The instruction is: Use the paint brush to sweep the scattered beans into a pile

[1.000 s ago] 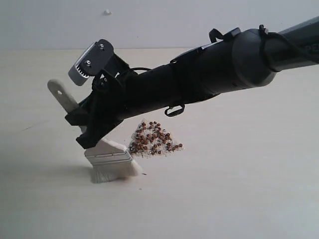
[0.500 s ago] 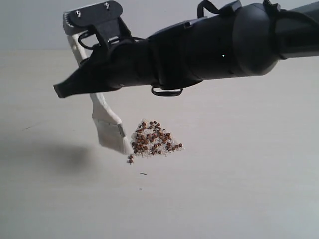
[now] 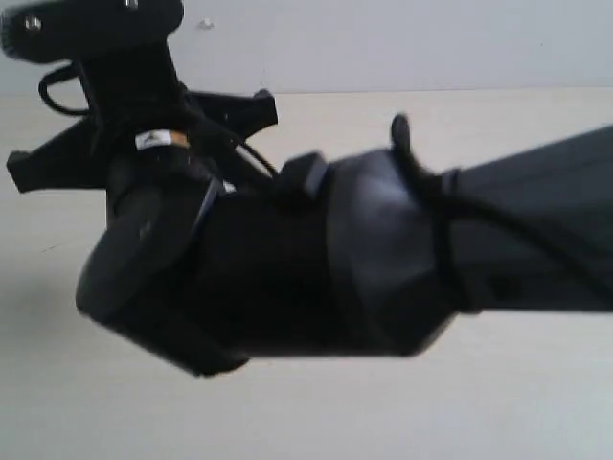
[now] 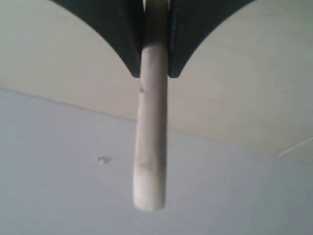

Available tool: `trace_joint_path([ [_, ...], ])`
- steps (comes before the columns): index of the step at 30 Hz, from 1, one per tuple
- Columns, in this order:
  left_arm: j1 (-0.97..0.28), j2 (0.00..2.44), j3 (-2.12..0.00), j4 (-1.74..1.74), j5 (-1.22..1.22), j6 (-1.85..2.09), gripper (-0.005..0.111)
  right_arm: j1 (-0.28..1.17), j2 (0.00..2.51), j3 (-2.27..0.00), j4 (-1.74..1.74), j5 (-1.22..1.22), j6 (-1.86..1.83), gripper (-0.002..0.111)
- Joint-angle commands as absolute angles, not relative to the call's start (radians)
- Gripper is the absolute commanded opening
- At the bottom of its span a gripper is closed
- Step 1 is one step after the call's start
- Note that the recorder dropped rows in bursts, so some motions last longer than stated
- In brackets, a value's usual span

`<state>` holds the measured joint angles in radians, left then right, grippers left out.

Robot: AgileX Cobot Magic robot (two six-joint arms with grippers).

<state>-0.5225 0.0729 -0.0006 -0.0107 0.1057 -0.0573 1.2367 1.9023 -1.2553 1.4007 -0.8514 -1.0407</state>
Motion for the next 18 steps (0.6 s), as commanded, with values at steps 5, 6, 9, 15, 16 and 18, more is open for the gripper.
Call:
trace_joint_path([
  [5, -0.52, 0.07, 0.0, -0.02, 0.104, -0.06, 0.0, 1.245, 2.007, -1.136, 1.298, -0.904, -0.729, 0.0],
  [6, -0.52, 0.07, 0.0, -0.02, 0.104, -0.06, 0.0, 1.245, 2.012, -1.132, 1.298, -0.912, -0.731, 0.0],
  [9, -0.52, 0.07, 0.0, -0.02, 0.104, -0.06, 0.0, 1.243, 2.017, -1.13, 1.31, -0.935, -0.773, 0.0],
  [15, -0.52, 0.07, 0.0, -0.02, 0.104, -0.06, 0.0, 1.243, 2.02, -1.123, 1.325, -0.994, -0.864, 0.0],
  [16, -0.52, 0.07, 0.0, -0.02, 0.104, -0.06, 0.0, 1.243, 2.022, -1.123, 1.325, -1.0, -0.889, 0.0],
  [18, -0.52, 0.07, 0.0, -0.02, 0.104, -0.06, 0.0, 1.243, 2.024, -1.123, 1.308, -1.005, -0.918, 0.0],
])
